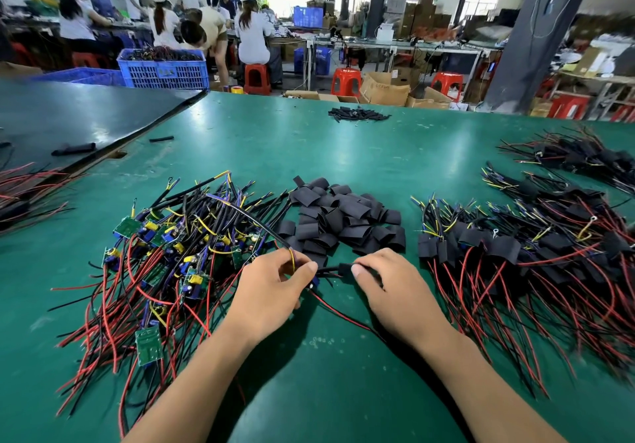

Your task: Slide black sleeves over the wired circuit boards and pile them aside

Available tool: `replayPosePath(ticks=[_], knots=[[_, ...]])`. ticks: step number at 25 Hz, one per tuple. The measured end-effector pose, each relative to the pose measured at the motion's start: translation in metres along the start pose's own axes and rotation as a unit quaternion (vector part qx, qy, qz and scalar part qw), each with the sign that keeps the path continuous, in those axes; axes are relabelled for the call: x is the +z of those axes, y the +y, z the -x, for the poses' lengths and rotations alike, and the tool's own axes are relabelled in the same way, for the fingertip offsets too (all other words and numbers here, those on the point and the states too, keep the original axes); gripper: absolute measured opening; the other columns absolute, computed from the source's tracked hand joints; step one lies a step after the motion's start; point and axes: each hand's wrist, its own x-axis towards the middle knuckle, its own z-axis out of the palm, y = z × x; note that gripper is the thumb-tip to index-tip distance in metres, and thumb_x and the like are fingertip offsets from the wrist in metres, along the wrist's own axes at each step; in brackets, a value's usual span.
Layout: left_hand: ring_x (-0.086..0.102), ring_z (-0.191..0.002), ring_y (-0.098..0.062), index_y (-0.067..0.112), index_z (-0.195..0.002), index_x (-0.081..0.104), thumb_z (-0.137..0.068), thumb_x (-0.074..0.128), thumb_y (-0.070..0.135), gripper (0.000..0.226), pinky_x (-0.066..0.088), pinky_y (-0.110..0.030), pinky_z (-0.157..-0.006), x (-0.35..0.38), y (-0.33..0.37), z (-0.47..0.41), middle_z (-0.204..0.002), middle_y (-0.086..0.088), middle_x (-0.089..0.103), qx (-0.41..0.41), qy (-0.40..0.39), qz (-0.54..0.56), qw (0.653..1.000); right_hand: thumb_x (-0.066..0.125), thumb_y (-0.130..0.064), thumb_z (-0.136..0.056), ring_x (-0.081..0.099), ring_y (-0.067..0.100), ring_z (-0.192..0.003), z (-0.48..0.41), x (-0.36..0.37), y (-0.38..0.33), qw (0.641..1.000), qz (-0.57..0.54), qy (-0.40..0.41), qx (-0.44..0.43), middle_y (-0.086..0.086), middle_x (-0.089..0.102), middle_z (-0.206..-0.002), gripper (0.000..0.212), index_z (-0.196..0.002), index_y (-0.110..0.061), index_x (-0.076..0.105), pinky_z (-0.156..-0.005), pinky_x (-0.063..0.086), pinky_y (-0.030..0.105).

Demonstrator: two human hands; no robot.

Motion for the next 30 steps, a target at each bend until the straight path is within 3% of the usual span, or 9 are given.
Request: replayPosePath(ticks=[4, 10, 14, 18, 21, 23, 30], knots=[[0.059, -0.049, -0.019, 0.021, -0.082, 0.068, -0.095, 0.063, 0.027, 0.015, 0.049, -0.030, -0.056, -0.003, -0.003, -0.003, -0.063, -0.011, 0.070, -0.017, 0.020, 0.020, 0.999, 0.060, -0.020, -0.098, 0.060, -0.008, -0.088, -0.001, -0.005, -0.001, 0.986, -0.114, 0.119, 0.020, -0.018, 0.069, -0.088, 0.012, -0.097, -0.022, 0.072, -0.076, 0.040, 0.005], [0.059, -0.046, -0.017, 0.021, -0.085, 0.068, -0.094, 0.064, 0.023, 0.010, 0.048, -0.024, -0.052, -0.003, -0.002, -0.001, -0.073, -0.004, 0.072, -0.016, 0.016, 0.036, 0.999, 0.064, -0.017, -0.095, 0.062, -0.002, -0.077, 0.000, -0.009, -0.011, 0.973, -0.152, 0.176, -0.011, -0.026, 0.068, -0.085, 0.013, -0.095, -0.028, 0.071, -0.068, 0.039, 0.005], [0.058, -0.045, -0.016, 0.019, -0.087, 0.068, -0.094, 0.064, 0.022, 0.008, 0.046, -0.023, -0.051, -0.003, 0.001, 0.000, -0.078, -0.004, 0.072, -0.010, 0.019, 0.031, 0.999, 0.061, -0.021, -0.097, 0.059, 0.003, -0.070, -0.001, -0.015, -0.014, 0.955, -0.184, 0.233, -0.008, -0.019, 0.067, -0.082, 0.013, -0.094, -0.031, 0.070, -0.066, 0.041, 0.009], [0.058, -0.047, -0.017, 0.017, -0.089, 0.068, -0.095, 0.064, 0.021, 0.008, 0.047, -0.027, -0.050, -0.003, 0.004, 0.001, -0.073, 0.001, 0.072, -0.013, 0.015, 0.042, 0.999, 0.063, -0.020, -0.095, 0.058, 0.001, -0.069, 0.000, -0.016, -0.014, 0.965, -0.215, 0.152, 0.019, -0.017, 0.070, -0.080, 0.016, -0.089, -0.031, 0.071, -0.066, 0.042, 0.011], [0.058, -0.045, -0.016, 0.014, -0.088, 0.069, -0.095, 0.064, 0.020, 0.010, 0.046, -0.025, -0.044, -0.002, 0.004, 0.002, -0.062, 0.005, 0.069, -0.023, 0.020, 0.060, 0.998, 0.060, -0.025, -0.097, 0.064, 0.010, -0.087, 0.005, -0.013, -0.014, 0.993, -0.024, 0.084, -0.075, -0.015, 0.070, -0.094, 0.010, -0.099, -0.029, 0.068, -0.077, 0.050, 0.027], [0.058, -0.044, -0.014, 0.015, -0.085, 0.069, -0.094, 0.065, 0.020, 0.011, 0.047, -0.024, -0.043, -0.001, 0.003, 0.001, -0.058, 0.005, 0.067, -0.020, 0.030, 0.042, 0.998, 0.056, -0.031, -0.098, 0.064, 0.019, -0.092, 0.007, -0.012, -0.016, 0.988, 0.084, 0.045, -0.120, -0.011, 0.067, -0.098, 0.012, -0.103, -0.029, 0.066, -0.079, 0.050, 0.037], [0.060, -0.063, -0.013, 0.023, -0.084, 0.068, -0.094, 0.063, 0.022, 0.012, 0.047, -0.025, -0.066, 0.005, -0.001, 0.003, -0.068, 0.005, 0.068, 0.061, -0.034, -0.081, 0.994, 0.063, -0.046, -0.088, 0.056, 0.014, -0.095, 0.006, -0.011, -0.020, 0.989, 0.054, -0.077, -0.115, -0.010, 0.059, -0.104, 0.041, -0.126, -0.031, 0.063, -0.084, 0.044, 0.031]])
